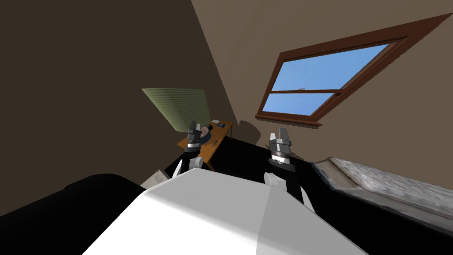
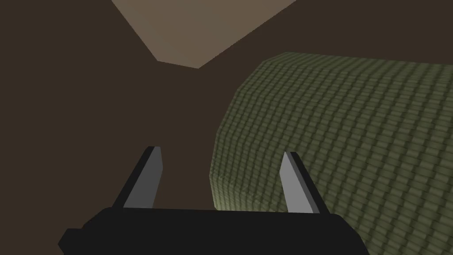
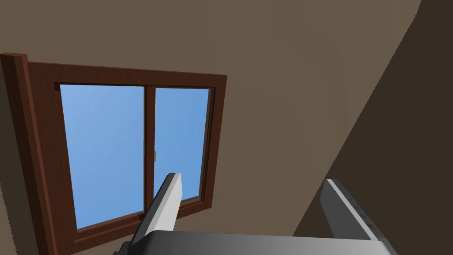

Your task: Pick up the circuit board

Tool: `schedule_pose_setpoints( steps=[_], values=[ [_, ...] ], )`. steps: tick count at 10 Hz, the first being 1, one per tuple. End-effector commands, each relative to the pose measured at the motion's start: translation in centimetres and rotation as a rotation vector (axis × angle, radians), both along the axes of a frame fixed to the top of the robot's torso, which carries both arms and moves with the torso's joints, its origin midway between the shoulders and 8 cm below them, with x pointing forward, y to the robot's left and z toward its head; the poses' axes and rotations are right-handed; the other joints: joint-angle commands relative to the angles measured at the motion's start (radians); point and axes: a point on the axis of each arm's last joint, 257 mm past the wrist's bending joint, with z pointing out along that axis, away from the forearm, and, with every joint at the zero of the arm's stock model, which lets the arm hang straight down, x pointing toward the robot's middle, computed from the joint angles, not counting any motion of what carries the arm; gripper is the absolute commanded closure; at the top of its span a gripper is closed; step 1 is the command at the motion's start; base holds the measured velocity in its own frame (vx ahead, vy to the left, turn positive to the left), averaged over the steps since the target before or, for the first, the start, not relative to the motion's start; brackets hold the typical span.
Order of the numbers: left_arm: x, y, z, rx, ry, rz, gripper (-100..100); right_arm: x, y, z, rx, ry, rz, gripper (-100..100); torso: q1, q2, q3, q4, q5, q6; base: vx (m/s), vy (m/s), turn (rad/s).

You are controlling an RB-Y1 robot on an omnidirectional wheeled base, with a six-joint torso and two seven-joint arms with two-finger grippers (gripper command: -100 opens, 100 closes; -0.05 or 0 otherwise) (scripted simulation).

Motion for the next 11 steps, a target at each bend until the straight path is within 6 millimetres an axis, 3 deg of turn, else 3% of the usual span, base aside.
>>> schedule_pose_setpoints(
  steps=[1,5,11],
  values=[
    [0.4,-0.2,-0.7,0.034,0.029,-0.017,-100,0.0,0.0,0.0,0.000,0.000,0.000,0,0.000,0.000,0.000,0.000,0.000,0.000,0.014,-0.026,0.032],
    [1.8,0.8,-4.5,0.082,0.162,-0.037,-100,0.0,0.0,0.0,0.000,0.000,0.000,0,-0.005,-0.005,-0.003,-0.001,-0.001,0.000,0.065,-0.078,0.063],
    [3.1,5.6,-14.1,0.015,0.450,0.013,-100,0.0,0.0,0.0,0.000,0.000,0.000,0,-0.008,-0.008,-0.005,-0.002,-0.002,0.000,0.105,-0.134,0.108]
  ],
)
